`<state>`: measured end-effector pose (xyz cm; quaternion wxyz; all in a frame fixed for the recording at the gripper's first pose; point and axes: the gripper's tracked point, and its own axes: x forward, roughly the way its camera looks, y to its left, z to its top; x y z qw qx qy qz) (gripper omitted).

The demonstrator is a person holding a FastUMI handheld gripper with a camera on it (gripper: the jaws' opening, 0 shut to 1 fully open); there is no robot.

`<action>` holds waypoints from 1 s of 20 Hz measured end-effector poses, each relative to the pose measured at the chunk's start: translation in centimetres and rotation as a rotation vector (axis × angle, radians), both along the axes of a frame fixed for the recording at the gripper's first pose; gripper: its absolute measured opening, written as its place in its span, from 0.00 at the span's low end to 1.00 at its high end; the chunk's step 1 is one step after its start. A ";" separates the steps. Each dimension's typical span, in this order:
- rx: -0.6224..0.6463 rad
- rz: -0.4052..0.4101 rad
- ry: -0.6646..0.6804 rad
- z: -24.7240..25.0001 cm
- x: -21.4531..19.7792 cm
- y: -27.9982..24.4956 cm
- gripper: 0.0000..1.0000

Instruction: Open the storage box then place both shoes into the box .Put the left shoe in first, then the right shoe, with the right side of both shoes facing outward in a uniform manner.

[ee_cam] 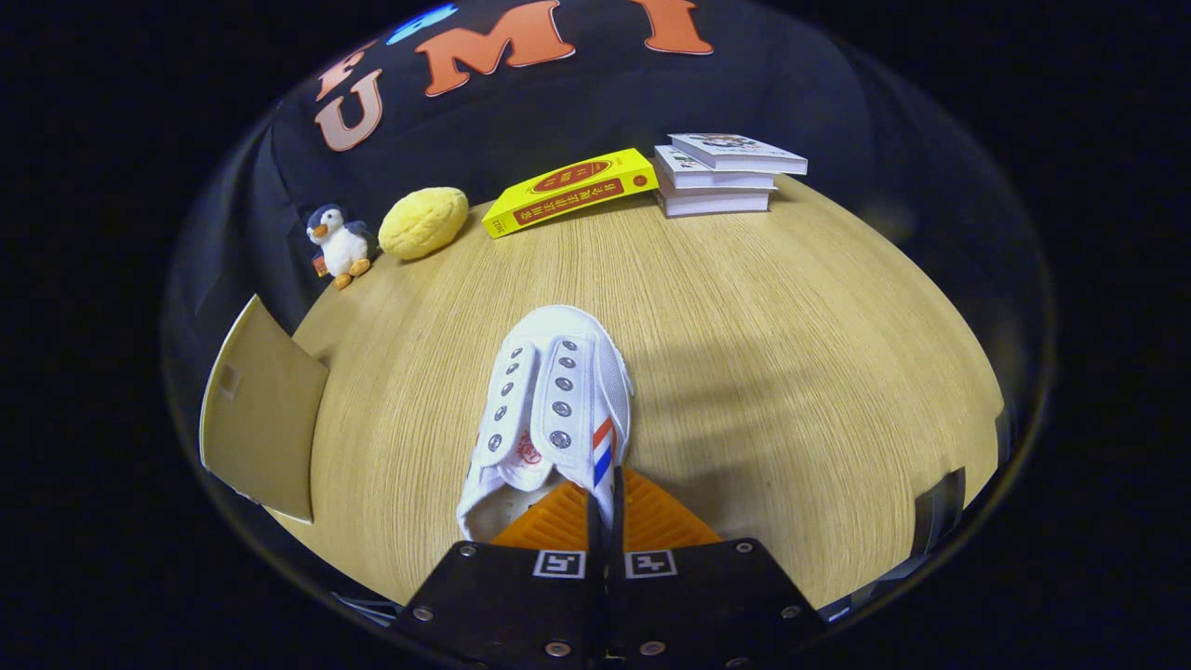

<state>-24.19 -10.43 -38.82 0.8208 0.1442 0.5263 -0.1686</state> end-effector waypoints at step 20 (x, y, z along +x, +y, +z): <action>0.158 0.145 -0.266 15.7 15.5 21.2 0.01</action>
